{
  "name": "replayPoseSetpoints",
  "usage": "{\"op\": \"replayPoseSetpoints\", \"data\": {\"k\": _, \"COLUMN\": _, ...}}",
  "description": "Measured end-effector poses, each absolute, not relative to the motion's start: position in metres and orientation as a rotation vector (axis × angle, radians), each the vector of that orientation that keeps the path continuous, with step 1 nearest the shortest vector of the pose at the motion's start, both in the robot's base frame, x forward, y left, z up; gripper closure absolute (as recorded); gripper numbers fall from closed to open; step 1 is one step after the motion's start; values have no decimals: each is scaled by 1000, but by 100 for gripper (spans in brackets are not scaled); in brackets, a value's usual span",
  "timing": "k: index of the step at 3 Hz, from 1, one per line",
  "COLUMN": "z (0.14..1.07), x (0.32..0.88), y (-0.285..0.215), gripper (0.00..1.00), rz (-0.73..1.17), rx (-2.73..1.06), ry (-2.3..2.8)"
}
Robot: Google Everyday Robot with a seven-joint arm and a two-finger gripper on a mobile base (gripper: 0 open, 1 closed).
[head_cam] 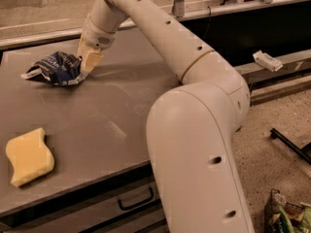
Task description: Move blue chip bag near sponge
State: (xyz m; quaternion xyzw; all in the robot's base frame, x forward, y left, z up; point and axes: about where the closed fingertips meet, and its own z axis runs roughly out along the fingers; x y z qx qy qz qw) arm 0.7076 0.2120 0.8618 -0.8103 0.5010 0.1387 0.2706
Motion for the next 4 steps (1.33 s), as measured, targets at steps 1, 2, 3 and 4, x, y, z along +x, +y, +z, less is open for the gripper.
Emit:
{"op": "replayPoseSetpoints", "data": {"k": 1, "z": 874, "x": 708, "y": 210, "gripper": 95, "rz": 376, "rx": -2168, "ry": 1354}}
{"op": "replayPoseSetpoints", "data": {"k": 2, "z": 893, "x": 706, "y": 198, "gripper": 100, "rz": 387, "rx": -2122, "ry": 1347}}
{"op": "replayPoseSetpoints", "data": {"k": 3, "z": 905, "x": 691, "y": 191, "gripper": 100, "rz": 401, "rx": -2092, "ry": 1323}}
{"op": "replayPoseSetpoints", "data": {"k": 4, "z": 912, "x": 663, "y": 188, "gripper": 100, "rz": 423, "rx": -2082, "ry": 1299}}
